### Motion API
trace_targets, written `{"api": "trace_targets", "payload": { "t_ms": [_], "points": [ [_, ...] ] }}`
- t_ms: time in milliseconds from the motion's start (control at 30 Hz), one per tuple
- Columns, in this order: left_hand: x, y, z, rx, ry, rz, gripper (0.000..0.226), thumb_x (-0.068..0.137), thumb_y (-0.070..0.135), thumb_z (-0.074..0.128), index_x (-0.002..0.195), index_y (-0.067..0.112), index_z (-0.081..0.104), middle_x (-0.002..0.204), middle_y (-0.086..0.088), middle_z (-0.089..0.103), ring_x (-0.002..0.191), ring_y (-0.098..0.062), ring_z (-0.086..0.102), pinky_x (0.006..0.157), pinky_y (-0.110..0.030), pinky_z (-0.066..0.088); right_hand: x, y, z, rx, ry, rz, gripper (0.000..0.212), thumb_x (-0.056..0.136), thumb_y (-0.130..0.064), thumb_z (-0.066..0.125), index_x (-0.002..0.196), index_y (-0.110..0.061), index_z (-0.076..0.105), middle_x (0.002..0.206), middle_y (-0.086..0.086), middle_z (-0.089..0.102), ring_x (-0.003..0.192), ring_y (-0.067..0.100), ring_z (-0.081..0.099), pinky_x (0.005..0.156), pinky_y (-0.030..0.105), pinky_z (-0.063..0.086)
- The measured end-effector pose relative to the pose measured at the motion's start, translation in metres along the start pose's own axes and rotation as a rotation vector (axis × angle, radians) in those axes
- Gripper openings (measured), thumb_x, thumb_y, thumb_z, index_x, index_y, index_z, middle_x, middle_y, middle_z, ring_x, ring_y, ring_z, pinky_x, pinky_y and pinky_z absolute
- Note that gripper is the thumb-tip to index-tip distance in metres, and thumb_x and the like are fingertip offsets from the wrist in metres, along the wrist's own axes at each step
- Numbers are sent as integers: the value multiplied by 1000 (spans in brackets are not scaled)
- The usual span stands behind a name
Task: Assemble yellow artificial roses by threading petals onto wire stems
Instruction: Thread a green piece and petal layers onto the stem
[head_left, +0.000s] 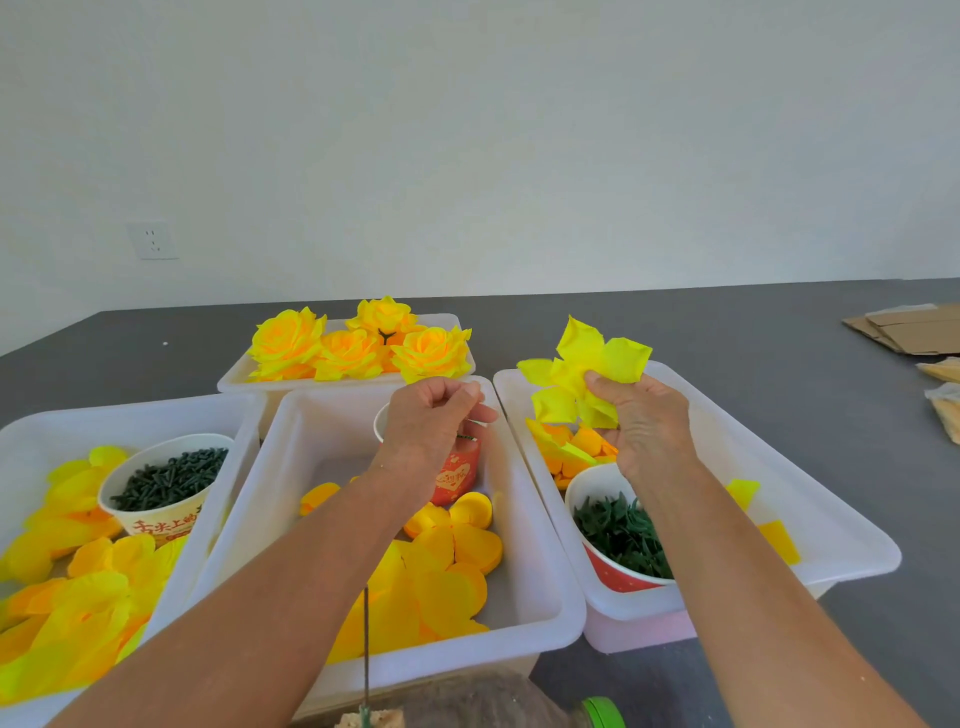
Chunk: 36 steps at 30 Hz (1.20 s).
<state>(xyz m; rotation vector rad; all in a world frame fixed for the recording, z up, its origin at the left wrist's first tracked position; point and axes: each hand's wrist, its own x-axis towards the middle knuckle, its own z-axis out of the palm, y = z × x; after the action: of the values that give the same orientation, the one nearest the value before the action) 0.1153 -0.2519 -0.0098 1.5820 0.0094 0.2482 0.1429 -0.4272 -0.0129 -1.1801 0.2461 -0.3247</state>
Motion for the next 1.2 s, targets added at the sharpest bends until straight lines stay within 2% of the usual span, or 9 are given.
{"api": "trace_targets", "payload": {
  "t_ms": [133,267,367,467,567,767,933,1033,1200],
  "points": [
    [0,1,2,18,13,-21,20,95,15,51,80,8,62,72,-8,68,57,-14,57,47,-16,47,9,7,-3,-452,121,-150,16,75,-8,74,66,-10,61,77,13,62,75,25,57,73,42,52],
    [0,1,3,33,19,-15,22,95,16,51,78,9,62,68,-5,67,48,-8,56,45,-16,46,8,11,-1,-1041,110,-281,15,73,-10,69,68,-9,55,75,8,55,74,26,50,63,29,37],
    [1,0,1,29,32,-8,24,96,16,50,76,9,62,65,-3,67,43,-3,55,44,-15,46,5,14,0,-1210,74,-288,16,74,-12,69,71,-10,53,76,5,53,75,24,50,61,26,32],
    [3,0,-1,52,50,4,24,96,17,51,77,9,63,65,-3,67,42,-3,56,45,-15,47,4,17,1,-1351,6,-261,12,80,-12,64,90,-7,61,92,9,62,91,27,58,66,24,35],
    [5,2,-4,65,67,26,25,95,17,51,75,9,62,59,1,66,41,-1,55,44,-13,47,1,19,2,-1452,-41,-226,26,87,-14,58,111,-7,55,113,10,61,106,28,56,74,28,39],
    [8,0,-6,121,66,63,26,96,18,50,73,11,62,61,3,66,44,-1,56,47,-15,48,-4,17,3,-1508,21,-409,60,83,-17,65,136,-19,37,121,9,52,112,29,46,87,38,42],
    [10,-4,-7,160,71,78,26,96,18,50,73,12,62,61,2,66,43,0,55,46,-12,48,-8,17,8,-1579,-165,-454,19,88,-13,52,97,-17,69,105,3,63,99,23,53,83,33,43],
    [12,-4,-7,194,69,97,27,95,18,50,72,13,62,61,3,66,43,0,55,46,-12,47,-8,20,10,-1623,-290,-370,18,85,-7,47,81,-13,63,91,5,61,85,23,54,74,31,43],
    [14,2,-12,205,91,104,25,95,15,49,72,11,59,62,0,65,44,-6,55,47,-17,47,-9,17,9,-1634,-195,-540,22,87,-7,44,73,-18,57,84,2,59,78,21,45,71,28,36]
  ]
}}
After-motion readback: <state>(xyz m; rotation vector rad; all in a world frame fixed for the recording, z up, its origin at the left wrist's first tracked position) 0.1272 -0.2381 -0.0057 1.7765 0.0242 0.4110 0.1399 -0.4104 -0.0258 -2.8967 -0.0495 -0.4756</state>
